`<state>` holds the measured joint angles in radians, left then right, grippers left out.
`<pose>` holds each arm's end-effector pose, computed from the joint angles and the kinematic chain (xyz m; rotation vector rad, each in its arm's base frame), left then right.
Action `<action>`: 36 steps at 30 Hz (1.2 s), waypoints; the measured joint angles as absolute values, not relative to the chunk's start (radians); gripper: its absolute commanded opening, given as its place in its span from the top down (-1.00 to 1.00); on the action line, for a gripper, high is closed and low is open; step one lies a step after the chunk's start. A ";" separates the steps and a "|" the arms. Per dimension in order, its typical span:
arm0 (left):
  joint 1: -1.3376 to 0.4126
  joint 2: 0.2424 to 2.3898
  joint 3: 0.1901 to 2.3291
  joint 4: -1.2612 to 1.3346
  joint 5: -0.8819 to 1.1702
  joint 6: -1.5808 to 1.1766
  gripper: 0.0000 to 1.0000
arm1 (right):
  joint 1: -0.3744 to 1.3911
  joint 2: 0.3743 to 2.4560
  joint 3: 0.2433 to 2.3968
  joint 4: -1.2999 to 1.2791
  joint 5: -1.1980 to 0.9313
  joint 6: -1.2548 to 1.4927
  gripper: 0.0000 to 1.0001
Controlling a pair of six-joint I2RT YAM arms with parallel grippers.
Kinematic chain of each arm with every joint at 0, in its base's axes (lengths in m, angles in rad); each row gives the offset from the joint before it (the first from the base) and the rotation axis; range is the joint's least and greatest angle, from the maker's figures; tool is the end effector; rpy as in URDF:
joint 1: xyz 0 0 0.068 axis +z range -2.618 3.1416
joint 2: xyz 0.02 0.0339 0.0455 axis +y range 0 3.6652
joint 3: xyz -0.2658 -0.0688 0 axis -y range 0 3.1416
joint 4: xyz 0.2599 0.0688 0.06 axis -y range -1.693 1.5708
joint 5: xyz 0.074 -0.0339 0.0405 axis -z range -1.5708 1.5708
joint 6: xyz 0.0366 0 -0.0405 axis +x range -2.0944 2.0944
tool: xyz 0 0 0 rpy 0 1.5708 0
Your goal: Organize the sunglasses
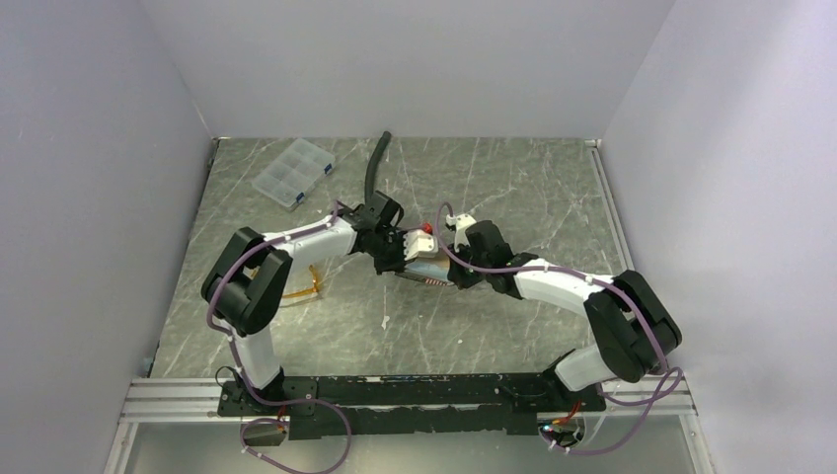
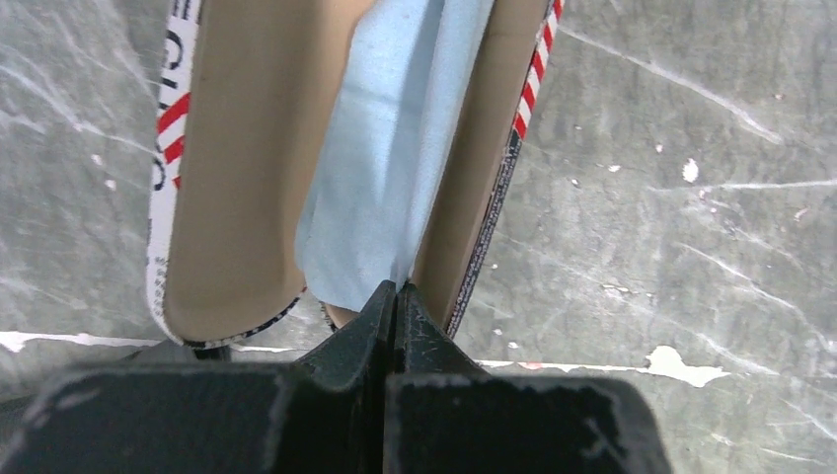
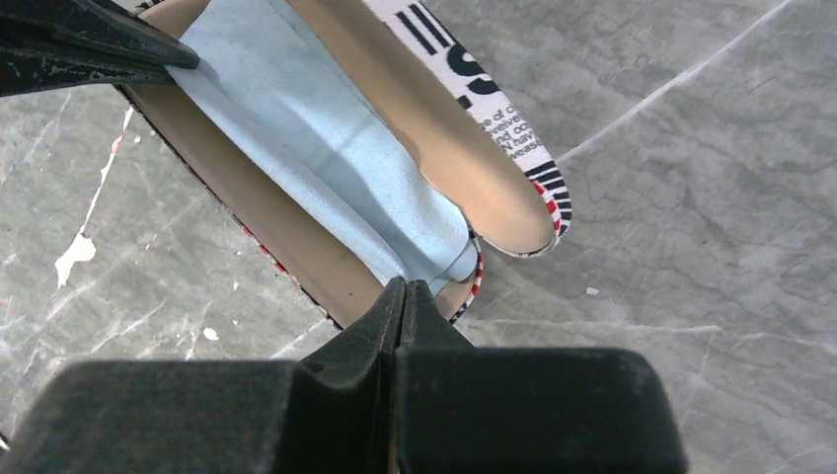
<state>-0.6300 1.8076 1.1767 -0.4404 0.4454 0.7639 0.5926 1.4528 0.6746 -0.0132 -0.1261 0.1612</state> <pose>0.2969 -0.2360 0.1731 1.7612 1.8730 -0.5361 0.2408 0.1677 0.1593 -0.5777 2.3440 0.5064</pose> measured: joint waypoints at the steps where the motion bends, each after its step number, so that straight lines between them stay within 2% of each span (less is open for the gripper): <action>1: -0.630 1.804 1.169 -0.440 0.449 0.764 0.95 | 0.593 1.453 0.672 -0.013 -0.132 0.162 1.00; 11: -0.633 1.779 1.097 -0.435 0.478 0.771 0.95 | 0.624 1.437 0.634 0.001 -0.159 0.185 1.00; 14: -0.633 1.770 1.087 -0.432 0.482 0.772 0.84 | 0.625 1.437 0.633 0.001 -0.158 0.187 1.00; 20: -0.634 1.754 1.075 -0.440 0.485 0.784 0.43 | 0.625 1.437 0.633 -0.014 -0.139 0.188 1.00; 23: -0.634 1.753 1.069 -0.450 0.485 0.793 0.30 | 0.624 1.437 0.633 -0.026 -0.131 0.189 0.83; 30: -0.634 1.731 1.066 -0.472 0.503 0.803 0.17 | 0.625 1.441 0.633 -0.030 -0.140 0.192 0.71; 36: -0.634 1.700 1.050 -0.498 0.528 0.821 0.16 | 0.627 1.439 0.633 -0.046 -0.154 0.192 0.58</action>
